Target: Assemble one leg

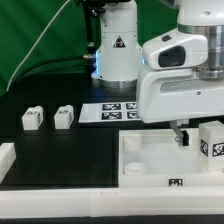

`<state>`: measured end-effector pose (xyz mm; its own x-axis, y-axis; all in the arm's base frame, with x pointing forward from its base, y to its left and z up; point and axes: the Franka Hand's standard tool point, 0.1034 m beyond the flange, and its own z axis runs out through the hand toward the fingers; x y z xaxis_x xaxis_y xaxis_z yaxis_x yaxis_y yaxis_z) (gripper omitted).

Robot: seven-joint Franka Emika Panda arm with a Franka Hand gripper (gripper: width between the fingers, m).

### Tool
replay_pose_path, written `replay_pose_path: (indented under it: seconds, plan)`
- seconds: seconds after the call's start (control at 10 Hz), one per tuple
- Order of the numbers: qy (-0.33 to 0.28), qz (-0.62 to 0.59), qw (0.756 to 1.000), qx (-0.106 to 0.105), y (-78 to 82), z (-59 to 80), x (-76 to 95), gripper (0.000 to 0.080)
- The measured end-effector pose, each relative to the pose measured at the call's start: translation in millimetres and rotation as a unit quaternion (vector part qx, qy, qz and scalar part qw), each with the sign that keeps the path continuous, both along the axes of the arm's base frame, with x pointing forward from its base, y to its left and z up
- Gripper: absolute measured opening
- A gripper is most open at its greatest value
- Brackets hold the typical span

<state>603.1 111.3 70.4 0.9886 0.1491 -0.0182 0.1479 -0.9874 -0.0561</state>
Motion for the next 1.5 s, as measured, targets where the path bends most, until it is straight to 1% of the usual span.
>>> replay_pose_path:
  seconds: [0.1,0.2,0.3,0.4,0.5,0.6,0.9,1.0,1.1,1.3,1.4,1.5]
  plan:
    - [0.001,-0.009,1.0,0.001,0.2,-0.4,-0.1,0.0649]
    - [0.001,-0.009,1.0,0.001,0.0,-0.9,-0.3,0.0535]
    - [0.001,-0.009,1.0,0.001,-0.1,-1.0,-0.3,0.0535]
    - [0.001,-0.009,1.0,0.001,-0.1,-1.3,-0.4,0.035]
    - [0.001,-0.009,1.0,0.001,-0.1,-1.3,-0.4,0.035]
    - [0.001,-0.009,1.0,0.001,-0.1,-1.4,-0.4,0.0292]
    - [0.002,-0.029,1.0,0.001,0.0,-1.5,-0.5,0.0292]
    - [0.004,-0.06,0.998,0.003,-0.2,-1.7,-0.4,0.0292]
    - [0.009,-0.131,0.991,0.008,-1.5,-1.8,-0.1,0.0292]
    - [0.018,-0.26,0.965,0.006,0.2,-2.6,-0.6,0.0294]
    - [0.022,-0.303,0.953,0.006,0.8,-2.8,-0.6,0.0294]
    - [0.028,-0.375,0.927,0.006,2.1,-3.4,-1.2,0.0294]
